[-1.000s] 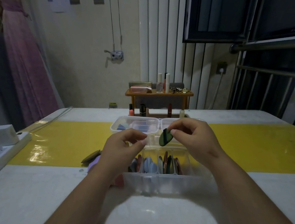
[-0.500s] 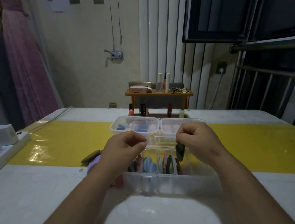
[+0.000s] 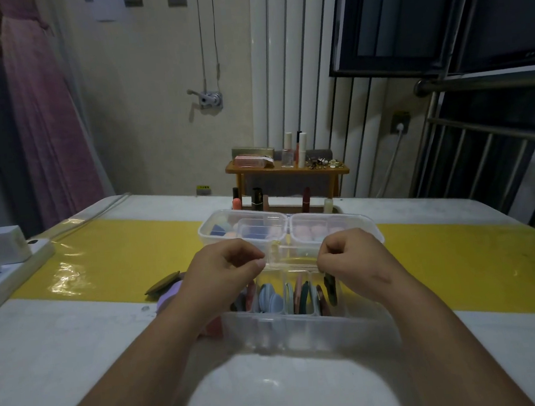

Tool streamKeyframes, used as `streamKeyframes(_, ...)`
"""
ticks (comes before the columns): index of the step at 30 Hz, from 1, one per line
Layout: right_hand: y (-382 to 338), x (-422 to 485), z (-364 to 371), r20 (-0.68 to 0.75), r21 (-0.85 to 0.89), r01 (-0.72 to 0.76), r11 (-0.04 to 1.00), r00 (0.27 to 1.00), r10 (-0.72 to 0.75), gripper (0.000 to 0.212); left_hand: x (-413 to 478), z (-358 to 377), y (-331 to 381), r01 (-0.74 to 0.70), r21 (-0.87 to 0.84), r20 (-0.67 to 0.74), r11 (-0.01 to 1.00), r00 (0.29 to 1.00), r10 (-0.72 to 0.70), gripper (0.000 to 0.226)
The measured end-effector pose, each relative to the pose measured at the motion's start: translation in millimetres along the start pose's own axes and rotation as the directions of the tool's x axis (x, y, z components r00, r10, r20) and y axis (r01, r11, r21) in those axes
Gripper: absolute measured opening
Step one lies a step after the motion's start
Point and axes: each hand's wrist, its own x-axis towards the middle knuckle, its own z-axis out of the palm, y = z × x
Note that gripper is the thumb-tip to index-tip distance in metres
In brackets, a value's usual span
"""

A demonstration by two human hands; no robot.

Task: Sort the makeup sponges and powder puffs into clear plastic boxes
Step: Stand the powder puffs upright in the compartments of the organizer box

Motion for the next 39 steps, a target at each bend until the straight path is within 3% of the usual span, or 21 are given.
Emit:
streamKeyframes(15,-3.2,1.0,0.6,0.152,-0.224,-0.084,0.971,0.981,0.120,0.015,0.2,-0.4,-0.8,0.005,0.029,0.012,1.000,1.000,-0.005,0.019)
streamKeyframes(30,-0.4,4.4,0.7,0.128,-0.362,-0.086,0.928,0.982,0.141,0.018,0.2,-0.9,-2.4,0.064,-0.019,-0.004,0.998,0.998,-0.064,0.019)
streamKeyframes(35,2.5,4.8,-1.0,0.050,-0.331,-0.035,0.943,0.997,0.054,0.021,3.0,-4.0,-4.5,0.057,-0.041,-0.099,0.998,0.993,-0.061,0.026)
streamKeyframes(39,4.1,4.3,1.9,0.010,-0.258,0.025,0.966,1.000,-0.024,0.016,5.8,-10.3,-12.1,0.138,-0.154,-0.191,0.979,0.967,-0.166,0.032)
